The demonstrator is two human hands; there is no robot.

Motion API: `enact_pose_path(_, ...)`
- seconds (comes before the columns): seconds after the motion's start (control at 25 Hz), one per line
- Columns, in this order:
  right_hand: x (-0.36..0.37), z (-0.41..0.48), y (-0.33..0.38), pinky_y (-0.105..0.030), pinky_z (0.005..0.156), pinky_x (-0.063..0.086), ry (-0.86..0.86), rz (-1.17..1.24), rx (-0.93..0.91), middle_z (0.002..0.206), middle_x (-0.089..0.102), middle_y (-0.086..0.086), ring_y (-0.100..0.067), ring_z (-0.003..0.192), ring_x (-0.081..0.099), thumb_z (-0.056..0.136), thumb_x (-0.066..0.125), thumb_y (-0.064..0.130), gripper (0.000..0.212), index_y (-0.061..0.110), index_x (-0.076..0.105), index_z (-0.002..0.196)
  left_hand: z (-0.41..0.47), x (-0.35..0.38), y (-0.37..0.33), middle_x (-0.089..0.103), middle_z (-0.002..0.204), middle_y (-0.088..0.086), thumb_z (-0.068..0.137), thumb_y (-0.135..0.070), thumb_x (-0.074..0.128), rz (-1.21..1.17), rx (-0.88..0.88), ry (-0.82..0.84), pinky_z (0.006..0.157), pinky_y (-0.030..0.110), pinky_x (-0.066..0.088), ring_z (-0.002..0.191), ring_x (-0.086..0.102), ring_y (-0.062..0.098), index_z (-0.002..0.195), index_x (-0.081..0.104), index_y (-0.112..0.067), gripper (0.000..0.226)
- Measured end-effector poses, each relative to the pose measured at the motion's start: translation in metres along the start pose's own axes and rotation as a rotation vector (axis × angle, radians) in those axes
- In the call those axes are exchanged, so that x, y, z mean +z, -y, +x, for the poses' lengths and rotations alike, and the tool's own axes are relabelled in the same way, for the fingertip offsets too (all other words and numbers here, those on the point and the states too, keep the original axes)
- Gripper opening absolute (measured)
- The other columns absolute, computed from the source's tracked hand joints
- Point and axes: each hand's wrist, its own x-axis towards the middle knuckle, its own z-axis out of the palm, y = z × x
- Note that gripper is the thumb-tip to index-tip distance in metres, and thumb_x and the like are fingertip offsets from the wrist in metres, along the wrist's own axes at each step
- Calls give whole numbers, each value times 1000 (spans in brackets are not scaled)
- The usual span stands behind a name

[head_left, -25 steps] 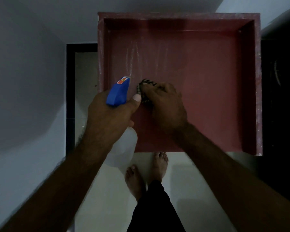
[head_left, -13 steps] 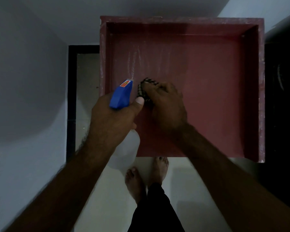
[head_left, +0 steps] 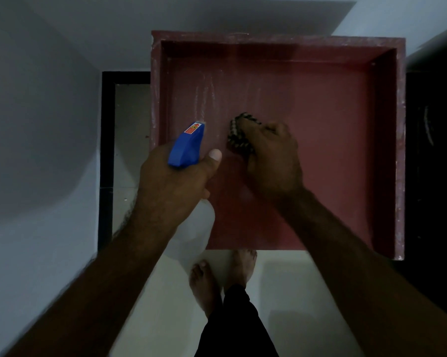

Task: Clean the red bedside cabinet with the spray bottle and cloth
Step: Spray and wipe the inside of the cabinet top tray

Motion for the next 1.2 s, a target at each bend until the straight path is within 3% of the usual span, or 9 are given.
enact_pose_path(0.12, -4, 7, -4, -39, 87, 50, -121, 8, 190, 114, 74, -4, -32, 105, 55, 76, 59, -3, 65, 17, 65, 137, 2, -2, -4, 70, 80, 21, 88, -40, 72, 40, -14, 23, 48, 10, 48, 50, 65, 8, 96, 61, 0, 43)
enact_pose_path(0.36, 5, 3, 22, -53, 88, 53, 32, 27, -93, 117, 74, -10, -40, 109, 60, 79, 52, 18, 58, 12, 67, 134, 5, -2, -10, 69, 71, 12, 88, -41, 72, 31, -12, 34, 65, 32, 55, 56, 67, 17, 90, 63, -6, 36)
enact_pose_path(0.6, -8, 18, -4, -45, 84, 52, -149, 5, 209, 109, 74, -9, -37, 103, 57, 76, 47, 6, 63, 14, 66, 135, 12, -3, -14, 72, 76, 12, 90, -37, 71, -18, -7, 24, 57, 15, 55, 60, 69, 15, 93, 65, -5, 32)
enact_pose_path(0.68, -4, 19, 10, -49, 86, 53, -133, 9, 160, 113, 74, -8, -39, 106, 58, 74, 49, 5, 64, 13, 67, 135, 14, -2, -15, 71, 75, 14, 90, -35, 71, -31, 1, 34, 56, 12, 53, 60, 68, 15, 95, 65, -2, 35)
enact_pose_path(0.84, 0, 20, 13, -53, 89, 52, 5, 38, -57, 120, 74, -12, -42, 111, 59, 76, 42, 24, 67, 10, 66, 137, 15, 2, -17, 70, 69, 16, 89, -39, 70, 10, 30, 38, 54, 1, 44, 60, 67, 16, 92, 63, 2, 42)
enact_pose_path(0.96, -9, 28, -11, -51, 88, 52, -66, 8, 88, 122, 73, -9, -40, 109, 58, 75, 56, 1, 65, 14, 65, 139, 17, 1, -19, 70, 72, 18, 91, -39, 68, 21, 50, 42, 55, -1, 42, 62, 67, 16, 92, 63, 3, 43)
enact_pose_path(1.08, -11, 35, -14, -48, 88, 52, -116, 7, 217, 117, 73, -4, -36, 108, 57, 73, 56, 0, 67, 18, 66, 136, 19, 0, -21, 69, 76, 21, 92, -35, 68, 13, 59, 34, 54, -2, 41, 63, 67, 19, 93, 63, 5, 40)
enact_pose_path(1.2, -3, 34, 8, -50, 87, 52, -70, 10, 99, 121, 73, -6, -39, 110, 58, 74, 59, 6, 62, 15, 66, 135, 21, 1, -22, 69, 74, 20, 91, -36, 68, 3, 58, 15, 55, -1, 42, 61, 67, 17, 92, 63, 3, 39)
